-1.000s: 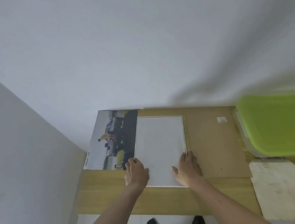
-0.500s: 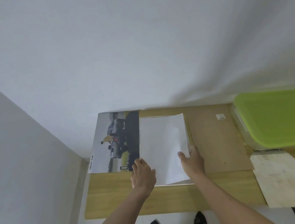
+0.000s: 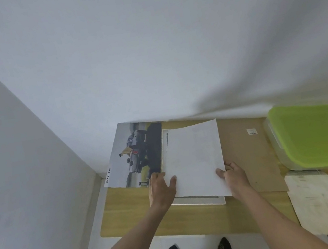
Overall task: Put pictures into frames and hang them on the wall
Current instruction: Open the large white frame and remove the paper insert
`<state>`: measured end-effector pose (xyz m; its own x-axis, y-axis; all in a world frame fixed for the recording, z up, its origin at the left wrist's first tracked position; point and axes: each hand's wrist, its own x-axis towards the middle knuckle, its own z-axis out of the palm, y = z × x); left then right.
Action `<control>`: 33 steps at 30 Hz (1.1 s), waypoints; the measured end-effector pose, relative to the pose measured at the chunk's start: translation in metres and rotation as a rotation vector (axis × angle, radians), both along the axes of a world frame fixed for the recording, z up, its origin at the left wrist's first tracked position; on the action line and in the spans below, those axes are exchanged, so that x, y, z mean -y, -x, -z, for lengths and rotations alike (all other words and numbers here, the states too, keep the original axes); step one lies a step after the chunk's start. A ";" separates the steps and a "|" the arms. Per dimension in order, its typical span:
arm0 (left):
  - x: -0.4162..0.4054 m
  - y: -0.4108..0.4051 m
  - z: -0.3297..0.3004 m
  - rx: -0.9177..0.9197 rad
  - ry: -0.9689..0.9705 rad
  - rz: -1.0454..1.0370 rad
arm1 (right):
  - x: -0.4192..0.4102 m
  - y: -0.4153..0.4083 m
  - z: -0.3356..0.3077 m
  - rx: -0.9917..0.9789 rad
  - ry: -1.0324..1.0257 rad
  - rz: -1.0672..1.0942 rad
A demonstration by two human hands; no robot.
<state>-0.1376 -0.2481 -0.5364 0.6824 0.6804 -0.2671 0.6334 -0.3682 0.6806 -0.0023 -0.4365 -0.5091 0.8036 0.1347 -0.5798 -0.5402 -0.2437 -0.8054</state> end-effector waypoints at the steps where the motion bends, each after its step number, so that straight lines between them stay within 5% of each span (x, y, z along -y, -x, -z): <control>1: -0.001 -0.002 -0.001 0.041 0.052 -0.034 | 0.002 0.000 0.000 -0.008 -0.026 0.014; 9: -0.019 -0.008 -0.017 0.278 0.662 -0.224 | 0.023 0.004 -0.002 -0.121 -0.120 -0.025; 24: -0.056 -0.039 -0.054 -0.008 0.839 0.187 | 0.105 -0.053 -0.043 0.023 -0.100 -0.070; 33: 0.029 -0.061 -0.042 0.137 1.031 -0.033 | 0.193 -0.067 -0.028 -0.033 -0.172 0.023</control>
